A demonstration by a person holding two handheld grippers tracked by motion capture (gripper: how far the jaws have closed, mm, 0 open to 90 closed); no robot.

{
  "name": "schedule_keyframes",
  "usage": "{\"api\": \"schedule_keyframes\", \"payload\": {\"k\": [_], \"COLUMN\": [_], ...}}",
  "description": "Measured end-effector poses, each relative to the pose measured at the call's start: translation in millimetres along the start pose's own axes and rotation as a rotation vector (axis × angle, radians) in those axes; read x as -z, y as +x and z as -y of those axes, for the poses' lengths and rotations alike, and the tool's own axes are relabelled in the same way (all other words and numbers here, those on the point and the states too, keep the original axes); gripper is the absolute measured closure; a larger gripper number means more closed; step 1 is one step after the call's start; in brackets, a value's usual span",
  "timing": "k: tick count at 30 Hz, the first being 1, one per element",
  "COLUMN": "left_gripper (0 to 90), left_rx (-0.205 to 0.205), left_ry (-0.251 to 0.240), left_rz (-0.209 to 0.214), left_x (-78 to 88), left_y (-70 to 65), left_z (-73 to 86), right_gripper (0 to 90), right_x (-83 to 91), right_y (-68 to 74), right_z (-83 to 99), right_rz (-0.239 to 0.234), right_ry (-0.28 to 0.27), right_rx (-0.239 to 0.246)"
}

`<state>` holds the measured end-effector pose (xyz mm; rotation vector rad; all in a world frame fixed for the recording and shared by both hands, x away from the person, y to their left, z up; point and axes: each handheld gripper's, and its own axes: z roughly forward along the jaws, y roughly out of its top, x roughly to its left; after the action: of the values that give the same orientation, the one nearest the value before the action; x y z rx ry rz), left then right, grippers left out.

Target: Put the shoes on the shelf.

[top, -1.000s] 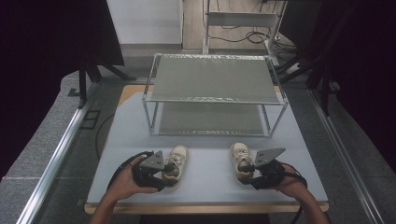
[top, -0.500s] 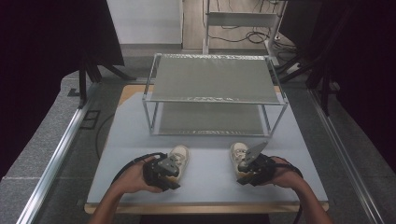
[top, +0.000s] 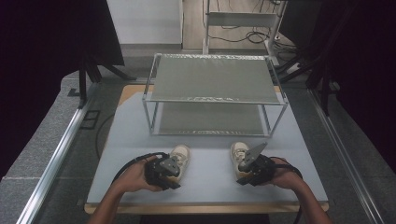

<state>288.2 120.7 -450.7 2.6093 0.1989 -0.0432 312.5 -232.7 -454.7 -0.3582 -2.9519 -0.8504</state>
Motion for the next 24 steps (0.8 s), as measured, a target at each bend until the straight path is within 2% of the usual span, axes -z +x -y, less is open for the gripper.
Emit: {"api": "schedule_keyframes", "payload": {"k": [9,17,24], "left_gripper": [67.5,67.4,67.4], "left_rx": [-0.031,-0.043,-0.054], "left_ry": [-0.064,-0.08,-0.086], "left_rz": [-0.06,-0.073,-0.072], "left_x": [16.7,20.7,17.6], "left_y": [-0.9,5.7,13.7], "left_z": [-9.4,-22.2,-35.4], "right_gripper": [69.2,69.3,69.3], "right_x": [6.7,18.3,23.0], "right_y": [4.2,5.2,-0.4], "right_z": [-0.2,-12.5,-27.4], "right_rz": [0.048,0.085,0.103], "right_ry": [-0.022,-0.055,-0.062], "right_rx": [0.026,0.06,0.093]}}
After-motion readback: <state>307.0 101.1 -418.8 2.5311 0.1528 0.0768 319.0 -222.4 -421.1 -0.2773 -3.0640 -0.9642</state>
